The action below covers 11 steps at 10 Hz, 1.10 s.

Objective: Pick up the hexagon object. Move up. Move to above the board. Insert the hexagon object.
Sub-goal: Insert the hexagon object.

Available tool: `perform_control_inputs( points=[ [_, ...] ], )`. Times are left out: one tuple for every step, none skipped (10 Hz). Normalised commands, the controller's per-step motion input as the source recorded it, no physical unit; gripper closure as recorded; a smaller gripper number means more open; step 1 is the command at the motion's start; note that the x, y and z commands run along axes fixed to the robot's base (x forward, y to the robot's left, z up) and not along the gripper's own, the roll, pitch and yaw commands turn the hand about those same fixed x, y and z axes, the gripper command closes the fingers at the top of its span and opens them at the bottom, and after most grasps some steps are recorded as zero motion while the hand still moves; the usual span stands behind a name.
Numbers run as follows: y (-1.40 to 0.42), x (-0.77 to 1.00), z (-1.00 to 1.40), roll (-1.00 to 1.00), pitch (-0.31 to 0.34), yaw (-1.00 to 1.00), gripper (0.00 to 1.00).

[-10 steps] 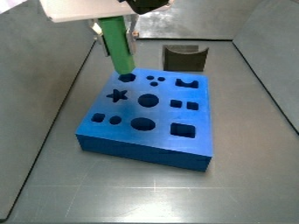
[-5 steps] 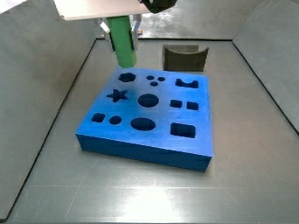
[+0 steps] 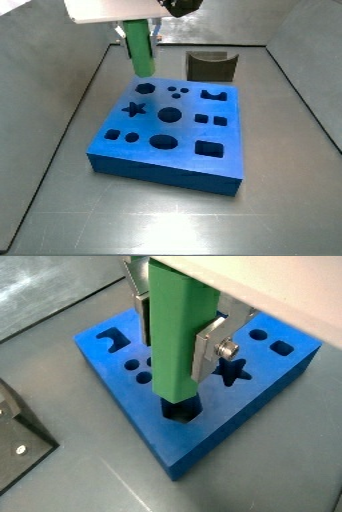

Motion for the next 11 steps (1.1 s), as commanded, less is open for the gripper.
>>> perform_control_inputs(
  points=[
    [0.13,1.0,-1.0,0.0,0.097,0.0,1.0],
    [0.0,1.0,-1.0,0.0,0.137,0.0,1.0],
    [0.0,0.81,-0.67,0.0,0.583,0.0,1.0],
    [-0.05,0.15,-0.25,0.0,0.0,0.0,1.0],
    [-0.48,0.24,-0.86,0.0,-0.246,0.03,1.0],
    [-0.69,0.55,-1.0,0.0,-0.063,0.05,1.0],
    [-0.01,0.11,-0.08,0.05,0.046,0.0,1.0],
    [0.0,0.06,-0.03,0.0,0.0,0.0,1.0],
    [0.09,0.5,-0.95,-0.04,0.274,0.01,1.0],
    [0.26,0.68,-1.0,-0.01,0.263,0.03,1.0],
    [0.25,0.44,-0.77,0.0,0.457,0.01,1.0]
  ],
)
